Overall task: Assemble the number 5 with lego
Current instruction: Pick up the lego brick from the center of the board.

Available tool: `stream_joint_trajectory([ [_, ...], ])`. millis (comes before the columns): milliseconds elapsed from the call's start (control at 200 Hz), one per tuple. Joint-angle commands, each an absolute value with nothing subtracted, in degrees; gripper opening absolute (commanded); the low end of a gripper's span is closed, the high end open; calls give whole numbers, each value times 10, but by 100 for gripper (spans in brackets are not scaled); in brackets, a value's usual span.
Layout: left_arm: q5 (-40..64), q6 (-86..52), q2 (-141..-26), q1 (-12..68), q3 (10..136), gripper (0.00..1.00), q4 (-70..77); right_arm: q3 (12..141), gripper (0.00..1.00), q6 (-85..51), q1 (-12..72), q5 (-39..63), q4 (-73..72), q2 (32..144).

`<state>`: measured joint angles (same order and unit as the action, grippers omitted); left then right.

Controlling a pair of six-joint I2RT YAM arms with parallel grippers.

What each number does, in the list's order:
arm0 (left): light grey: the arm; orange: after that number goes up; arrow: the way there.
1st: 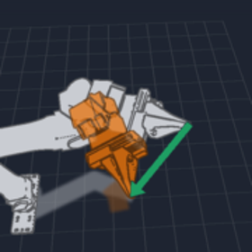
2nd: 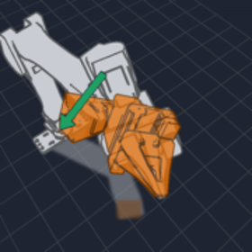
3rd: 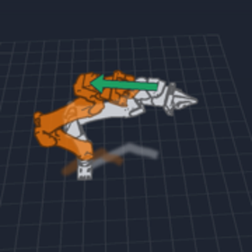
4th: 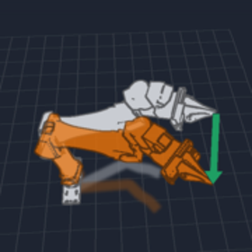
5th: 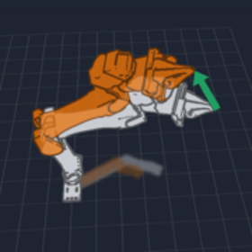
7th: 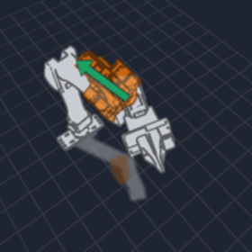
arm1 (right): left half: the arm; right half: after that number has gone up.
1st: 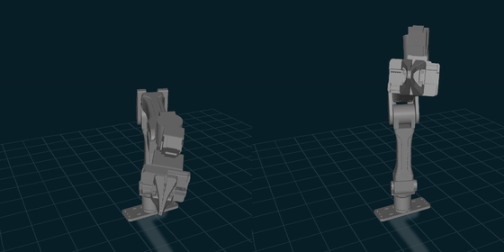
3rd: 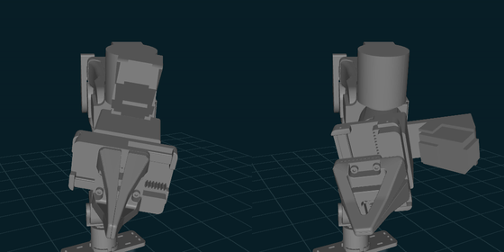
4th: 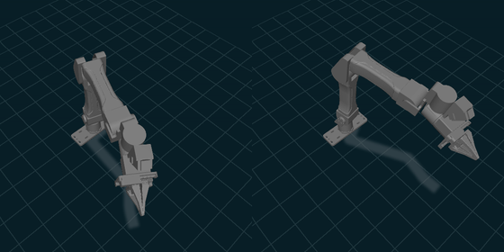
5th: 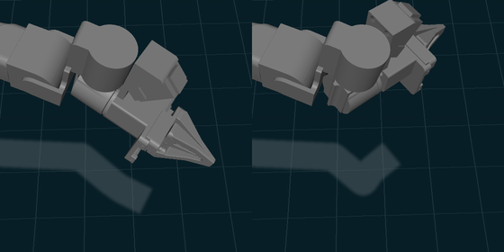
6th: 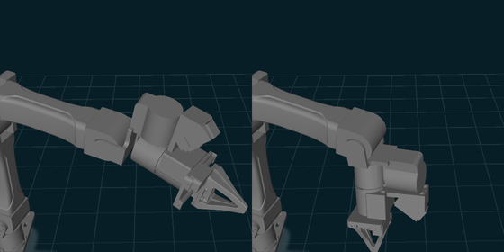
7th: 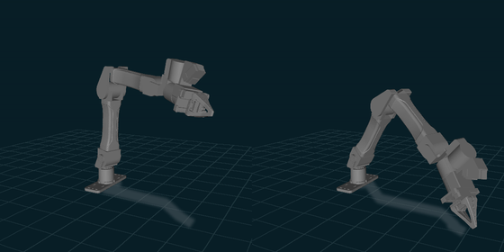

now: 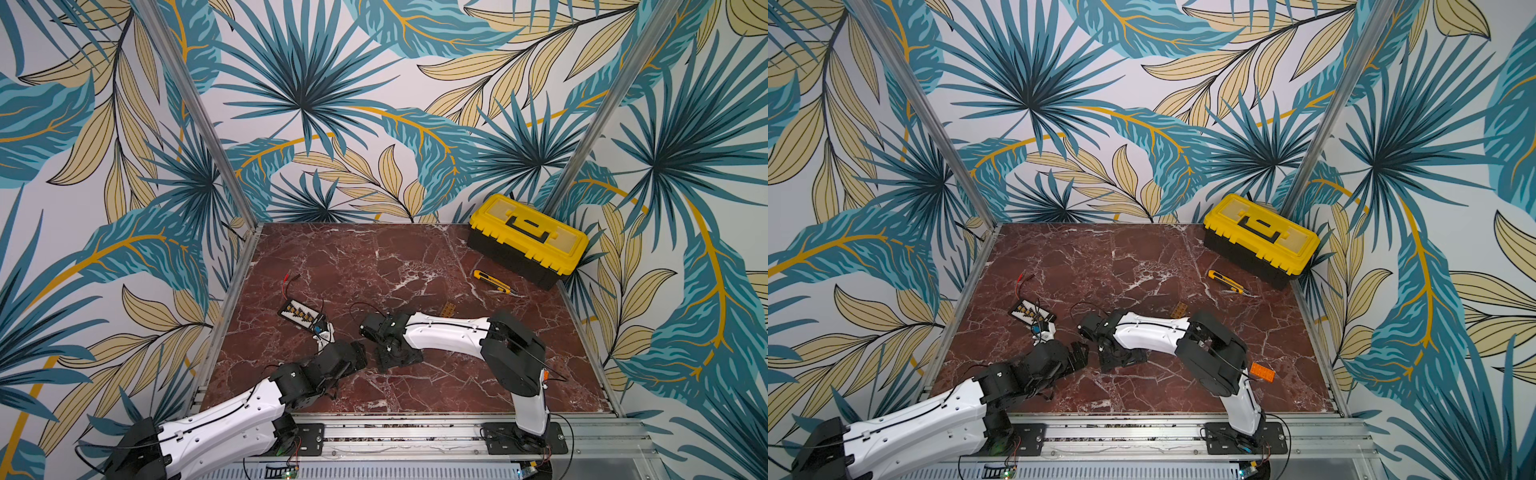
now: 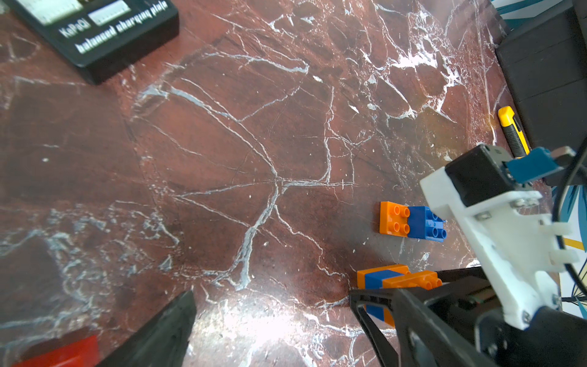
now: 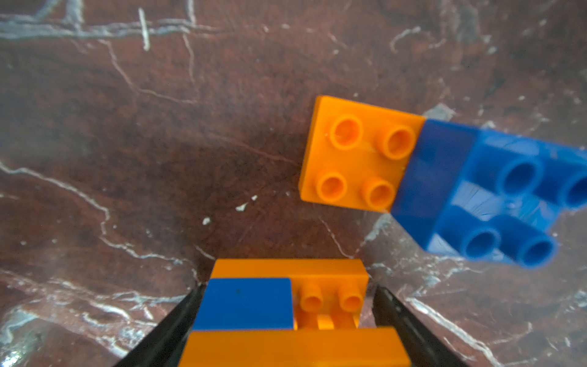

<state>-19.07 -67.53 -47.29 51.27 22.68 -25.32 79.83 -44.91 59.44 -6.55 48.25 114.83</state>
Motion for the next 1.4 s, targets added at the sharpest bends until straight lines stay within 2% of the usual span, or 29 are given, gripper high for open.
stream_joint_trajectory([
  [0,-199,-678,-465,510,220,100,-259,786,83,-451,598,-76,483,1175],
  [350,-195,-679,-465,510,219,100,-259,783,87,-456,597,-90,486,1171],
  [1397,-194,-679,-468,510,218,100,-255,753,87,-480,588,-98,448,1151],
])
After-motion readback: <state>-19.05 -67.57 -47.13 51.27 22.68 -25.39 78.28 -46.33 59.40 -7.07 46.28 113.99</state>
